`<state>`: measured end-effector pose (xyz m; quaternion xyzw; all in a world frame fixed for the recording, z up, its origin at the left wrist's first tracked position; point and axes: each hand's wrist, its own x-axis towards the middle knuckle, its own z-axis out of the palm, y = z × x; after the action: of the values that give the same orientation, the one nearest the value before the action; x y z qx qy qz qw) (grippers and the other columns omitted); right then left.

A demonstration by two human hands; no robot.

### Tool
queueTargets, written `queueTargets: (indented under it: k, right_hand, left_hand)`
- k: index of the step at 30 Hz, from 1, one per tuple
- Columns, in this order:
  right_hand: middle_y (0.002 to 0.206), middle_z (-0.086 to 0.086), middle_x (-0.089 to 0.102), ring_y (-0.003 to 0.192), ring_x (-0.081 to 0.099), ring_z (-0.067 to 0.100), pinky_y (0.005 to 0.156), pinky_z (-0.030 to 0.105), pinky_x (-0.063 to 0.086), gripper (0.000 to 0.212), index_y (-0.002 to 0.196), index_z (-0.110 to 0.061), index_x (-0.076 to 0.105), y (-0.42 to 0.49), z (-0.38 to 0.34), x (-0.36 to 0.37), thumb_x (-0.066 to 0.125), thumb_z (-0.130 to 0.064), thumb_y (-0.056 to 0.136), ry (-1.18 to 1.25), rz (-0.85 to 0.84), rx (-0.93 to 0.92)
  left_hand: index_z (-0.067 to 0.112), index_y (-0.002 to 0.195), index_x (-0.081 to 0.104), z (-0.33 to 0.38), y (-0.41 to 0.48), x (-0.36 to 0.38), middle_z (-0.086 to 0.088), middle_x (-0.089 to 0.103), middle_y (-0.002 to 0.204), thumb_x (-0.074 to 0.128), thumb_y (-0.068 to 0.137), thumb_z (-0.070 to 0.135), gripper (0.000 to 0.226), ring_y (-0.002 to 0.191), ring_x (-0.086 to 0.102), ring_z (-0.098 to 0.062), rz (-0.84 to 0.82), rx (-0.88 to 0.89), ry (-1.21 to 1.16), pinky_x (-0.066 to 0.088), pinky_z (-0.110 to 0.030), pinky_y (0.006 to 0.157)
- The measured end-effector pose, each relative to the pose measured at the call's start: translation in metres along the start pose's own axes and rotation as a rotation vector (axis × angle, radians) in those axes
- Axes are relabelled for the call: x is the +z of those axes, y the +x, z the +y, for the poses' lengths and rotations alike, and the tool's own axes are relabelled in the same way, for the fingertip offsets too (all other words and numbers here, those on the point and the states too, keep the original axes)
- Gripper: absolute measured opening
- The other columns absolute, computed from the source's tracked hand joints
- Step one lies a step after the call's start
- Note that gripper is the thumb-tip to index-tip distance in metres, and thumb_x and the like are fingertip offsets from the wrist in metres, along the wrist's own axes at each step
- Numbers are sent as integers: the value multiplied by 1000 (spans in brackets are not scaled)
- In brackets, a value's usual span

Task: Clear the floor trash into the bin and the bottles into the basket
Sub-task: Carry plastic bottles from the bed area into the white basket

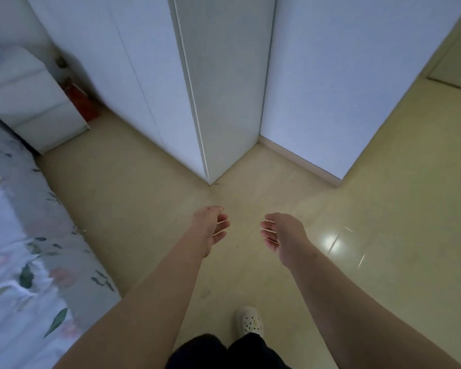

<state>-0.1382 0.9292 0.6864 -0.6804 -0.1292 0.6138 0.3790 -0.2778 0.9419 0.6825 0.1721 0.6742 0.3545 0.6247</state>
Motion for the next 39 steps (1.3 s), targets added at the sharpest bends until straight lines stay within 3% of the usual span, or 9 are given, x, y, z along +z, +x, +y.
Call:
queueTargets:
  k: [7,18,28,35,39]
  right_hand:
    - [69,3,55,55,48,15,55,24,36,12,82,-14,53,25,-44,103,47,-11,92,-189,-269,-10]
    - [72,3,58,58,52,16,56,24,40,11,83,-13,55,35,-81,318,49,-12,92,-422,-442,-102]
    - [71,3,58,58,52,15,56,26,41,8,96,-11,56,34,-89,539,49,-12,93,-424,-557,-49]
    - [71,3,56,57,51,16,56,25,38,11,84,-13,54,76,-94,635,48,-12,92,-495,-574,50]
    - [71,4,56,58,51,16,56,25,39,13,81,-13,55,114,-125,723,48,-12,93,-524,-634,62]
  left_hand:
    - [21,80,53,60,29,-48,1,56,75,47,95,17,17,66,56,-11,202,56,-218,43,-24,59]
    - [18,83,55,170,106,-206,-1,58,77,49,94,15,13,67,58,-12,350,171,-555,41,-24,55]
    - [18,81,52,279,175,-371,-1,59,78,50,94,15,14,68,57,-13,459,212,-549,43,-24,57]
    - [17,82,55,320,231,-429,-2,59,76,50,94,15,13,67,57,-14,524,144,-607,42,-25,57]
    - [16,82,54,377,287,-471,-3,58,77,50,94,15,13,68,57,-14,597,160,-637,43,-25,57]
